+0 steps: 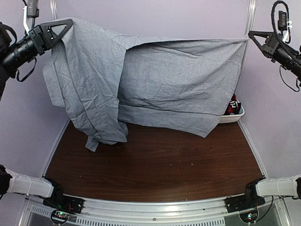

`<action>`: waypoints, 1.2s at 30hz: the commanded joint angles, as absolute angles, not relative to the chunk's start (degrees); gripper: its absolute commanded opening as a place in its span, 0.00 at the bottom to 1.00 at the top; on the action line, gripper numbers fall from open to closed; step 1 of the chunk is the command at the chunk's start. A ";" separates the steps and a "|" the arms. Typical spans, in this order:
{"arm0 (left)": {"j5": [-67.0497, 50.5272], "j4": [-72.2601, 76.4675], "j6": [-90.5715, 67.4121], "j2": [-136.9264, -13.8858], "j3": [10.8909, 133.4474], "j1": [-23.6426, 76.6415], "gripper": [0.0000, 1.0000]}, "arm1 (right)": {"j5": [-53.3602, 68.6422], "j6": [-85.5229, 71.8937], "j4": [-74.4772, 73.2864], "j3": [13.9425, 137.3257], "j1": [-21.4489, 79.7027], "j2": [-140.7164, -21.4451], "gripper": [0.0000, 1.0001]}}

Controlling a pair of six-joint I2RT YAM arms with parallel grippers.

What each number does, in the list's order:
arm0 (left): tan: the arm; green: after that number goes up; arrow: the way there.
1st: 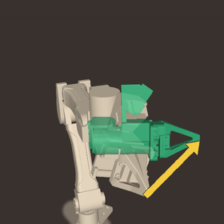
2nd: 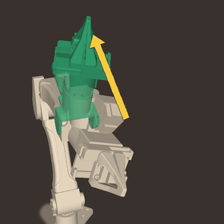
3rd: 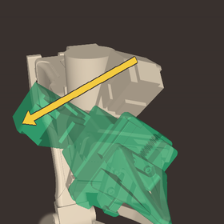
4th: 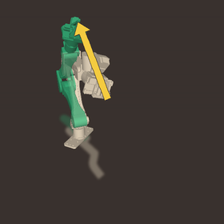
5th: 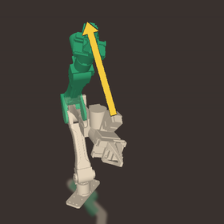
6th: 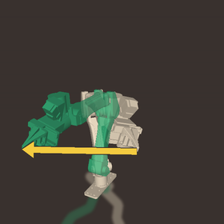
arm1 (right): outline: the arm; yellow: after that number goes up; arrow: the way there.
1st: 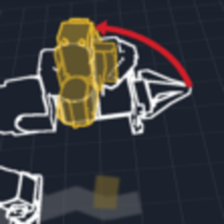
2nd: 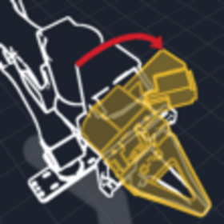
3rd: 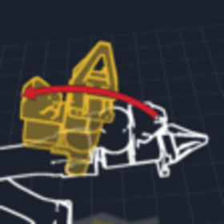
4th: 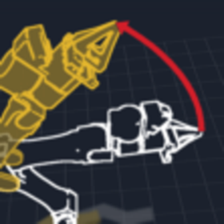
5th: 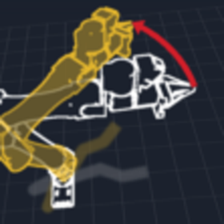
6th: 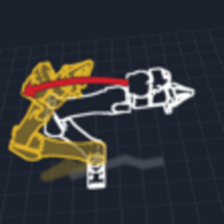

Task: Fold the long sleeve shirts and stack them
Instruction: Flatten out the crumpled shirt at the center of the board.

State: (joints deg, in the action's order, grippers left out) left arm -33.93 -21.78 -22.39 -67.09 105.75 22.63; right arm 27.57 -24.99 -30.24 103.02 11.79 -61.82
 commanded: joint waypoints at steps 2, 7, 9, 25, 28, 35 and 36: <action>-38.62 -19.51 -26.87 -60.27 107.86 22.32 0.00 | 34.79 -31.28 -30.26 105.14 11.55 -57.85 0.00; -40.83 -19.51 -30.71 -55.73 109.85 22.31 0.00 | 37.99 -36.18 -30.25 105.77 11.60 -54.86 0.00; -40.75 -19.51 -31.87 -54.01 110.26 22.26 0.00 | 38.64 -37.30 -30.56 105.86 11.60 -53.92 0.00; -28.59 -22.47 -27.46 -58.37 104.09 22.31 0.00 | 25.35 -32.40 -38.72 97.83 11.60 -54.72 0.00; -20.10 -21.57 -25.11 -60.93 97.07 22.28 0.00 | 19.54 -30.63 -36.44 90.23 11.56 -55.88 0.00; -5.20 -10.98 -24.06 -70.83 77.62 22.04 0.00 | 17.33 -29.64 -19.74 71.14 11.60 -65.55 0.00; -2.97 -9.27 -23.94 -72.71 75.65 21.94 0.00 | 16.94 -29.40 -17.54 69.90 11.60 -67.89 0.00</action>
State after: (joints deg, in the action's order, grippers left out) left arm -15.59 -17.56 -25.76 -67.57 82.96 22.57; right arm 20.88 -31.16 -28.45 75.37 11.86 -61.84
